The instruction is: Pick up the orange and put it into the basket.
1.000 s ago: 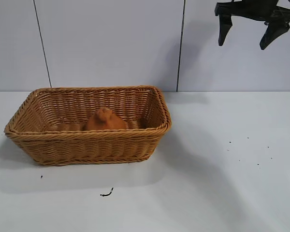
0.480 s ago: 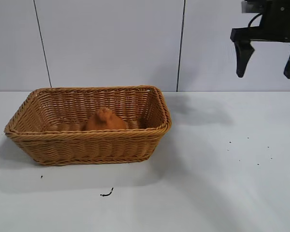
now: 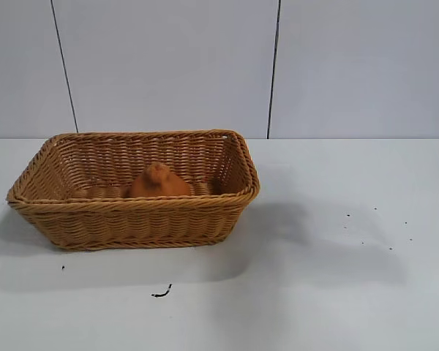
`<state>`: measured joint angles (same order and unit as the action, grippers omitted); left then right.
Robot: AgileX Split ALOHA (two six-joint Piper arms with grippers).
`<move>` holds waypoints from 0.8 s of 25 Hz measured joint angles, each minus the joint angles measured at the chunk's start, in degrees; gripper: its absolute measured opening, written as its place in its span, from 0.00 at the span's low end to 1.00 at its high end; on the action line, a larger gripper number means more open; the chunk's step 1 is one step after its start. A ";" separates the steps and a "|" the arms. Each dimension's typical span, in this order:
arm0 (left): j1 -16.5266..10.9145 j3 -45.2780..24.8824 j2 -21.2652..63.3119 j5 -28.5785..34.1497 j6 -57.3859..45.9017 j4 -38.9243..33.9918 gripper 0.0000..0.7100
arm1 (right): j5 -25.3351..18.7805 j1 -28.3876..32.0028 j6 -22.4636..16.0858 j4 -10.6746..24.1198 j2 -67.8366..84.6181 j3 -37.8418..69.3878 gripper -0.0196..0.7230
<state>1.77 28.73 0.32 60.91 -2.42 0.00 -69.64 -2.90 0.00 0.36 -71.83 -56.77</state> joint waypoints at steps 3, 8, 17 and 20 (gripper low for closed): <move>0.00 0.00 0.00 0.00 0.00 0.00 0.94 | 0.14 0.00 0.00 -0.36 9.88 7.48 0.93; 0.00 0.00 0.00 0.00 0.00 0.00 0.94 | 7.84 0.00 0.00 -0.36 27.85 18.46 0.93; 0.00 0.00 0.00 0.00 0.00 0.00 0.94 | 11.20 0.00 0.00 -1.09 53.28 28.57 0.93; 0.00 0.00 0.00 0.00 0.00 0.00 0.94 | 11.31 0.00 0.00 -1.09 58.93 28.62 0.93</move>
<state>1.77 28.73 0.32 60.91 -2.42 0.00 -58.33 -2.90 0.00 -0.72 -12.90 -28.15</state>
